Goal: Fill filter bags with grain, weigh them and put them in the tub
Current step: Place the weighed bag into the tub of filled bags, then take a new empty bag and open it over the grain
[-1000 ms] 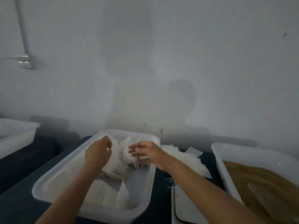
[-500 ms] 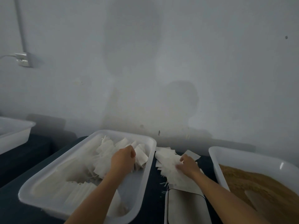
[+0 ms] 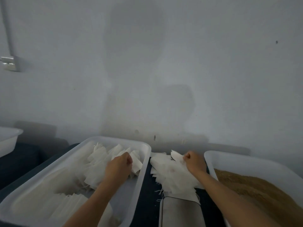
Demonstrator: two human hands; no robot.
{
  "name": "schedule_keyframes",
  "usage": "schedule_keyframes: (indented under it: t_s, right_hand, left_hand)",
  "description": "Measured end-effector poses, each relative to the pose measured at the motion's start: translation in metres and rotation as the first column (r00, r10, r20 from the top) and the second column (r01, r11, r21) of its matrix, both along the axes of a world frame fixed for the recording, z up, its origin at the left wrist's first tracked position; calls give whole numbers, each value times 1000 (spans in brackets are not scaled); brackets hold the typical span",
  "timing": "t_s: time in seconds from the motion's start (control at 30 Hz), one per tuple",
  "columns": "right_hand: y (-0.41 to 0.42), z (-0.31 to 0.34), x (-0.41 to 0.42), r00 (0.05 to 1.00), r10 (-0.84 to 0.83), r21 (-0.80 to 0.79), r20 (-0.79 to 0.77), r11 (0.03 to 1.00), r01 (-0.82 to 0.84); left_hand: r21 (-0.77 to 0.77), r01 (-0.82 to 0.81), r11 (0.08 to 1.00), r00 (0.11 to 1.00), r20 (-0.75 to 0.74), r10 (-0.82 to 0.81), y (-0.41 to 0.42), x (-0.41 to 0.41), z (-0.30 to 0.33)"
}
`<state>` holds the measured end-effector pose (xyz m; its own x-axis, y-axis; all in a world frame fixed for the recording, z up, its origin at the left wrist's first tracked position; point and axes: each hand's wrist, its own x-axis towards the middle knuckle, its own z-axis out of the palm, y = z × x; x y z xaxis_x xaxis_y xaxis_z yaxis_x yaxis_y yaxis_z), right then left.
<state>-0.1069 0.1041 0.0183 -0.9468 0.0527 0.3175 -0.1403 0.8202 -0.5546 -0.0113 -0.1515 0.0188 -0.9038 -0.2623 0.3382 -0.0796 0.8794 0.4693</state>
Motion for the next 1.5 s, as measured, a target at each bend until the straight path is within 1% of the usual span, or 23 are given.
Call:
schedule_keyframes:
  t_s: [0.07,0.17,0.23,0.27,0.33,0.43,0.5,0.57,0.6,0.63,0.67,0.77,0.87,0.93,1.03,1.07,1.13,1.2,1.23,1.3,1.37,1.4,1.5]
  right_hand:
    - [17,22,6,1000,8,-111,-10,994,-9]
    - [52,49,21,998,27,-294,-57,955,-42]
    - [79,64,37,994,42,-392,-106,916,-81]
    - [93,69,45,990,46,-417,-132,904,-98]
    - [121,75,63,981,35,-396,-193,912,-111]
    - [157,68,92,958,14,-290,-287,952,-101]
    - [177,54,112,954,49,-206,-297,972,-114]
    - [189,39,130,968,99,-154,-231,979,-137]
    - [193,34,137,972,115,-128,-203,981,-143]
    - [196,29,142,973,120,-106,-196,984,-143]
    - [199,25,145,972,119,-96,-203,985,-140]
    - [202,14,149,972,139,-117,-189,980,-163]
    - [206,4,149,972,145,-119,-184,979,-168]
    - [206,-1,148,971,157,-116,-179,977,-179]
    - [205,-8,144,976,166,-140,-143,972,-186]
    - [206,-9,143,978,165,-178,-130,966,-187]
    - [207,-7,142,979,185,-320,-82,926,-202]
    - [207,-5,141,982,190,-519,-1,839,-163]
    - [208,-4,139,982,189,-574,33,808,-136]
    - [209,-6,136,975,205,-585,82,802,-119]
    - [209,-6,134,971,224,-593,89,795,-129]
    - [210,-6,133,969,229,-624,94,772,-122]
    - [209,-5,135,960,262,-757,94,645,-102]
  left_hand:
    - [23,27,999,998,-49,-26,15,2,10]
    - [111,156,982,982,-120,-143,53,5,28]
    - [209,286,935,954,-150,-258,88,6,39]
    - [257,350,901,935,-154,-320,107,7,44]
    - [382,476,792,879,-166,-447,148,9,53]
    - [592,589,549,770,-205,-605,210,13,59]
    - [701,580,416,717,-197,-668,248,15,55]
    - [800,516,306,671,-156,-725,280,17,47]
    - [835,481,268,655,-138,-743,293,19,42]
    - [856,454,250,649,-125,-751,304,20,38]
    - [863,439,250,652,-115,-749,313,20,33]
    - [855,432,289,665,-85,-742,328,20,23]
    - [877,395,275,638,-46,-769,329,18,15]
    - [890,372,263,635,-37,-771,329,18,10]
    - [850,433,299,660,-74,-747,329,15,2]
    - [834,458,307,665,-92,-741,329,14,0]
    - [822,489,293,661,-130,-739,330,12,-4]
    - [799,527,290,641,-149,-753,331,10,-7]
    - [787,542,295,628,-147,-764,331,10,-9]
    - [773,561,296,609,-143,-780,332,9,-11]
    - [778,560,285,604,-149,-783,332,9,-12]
    - [778,560,285,608,-151,-780,332,9,-13]
    - [784,560,270,622,-182,-762,331,9,-15]
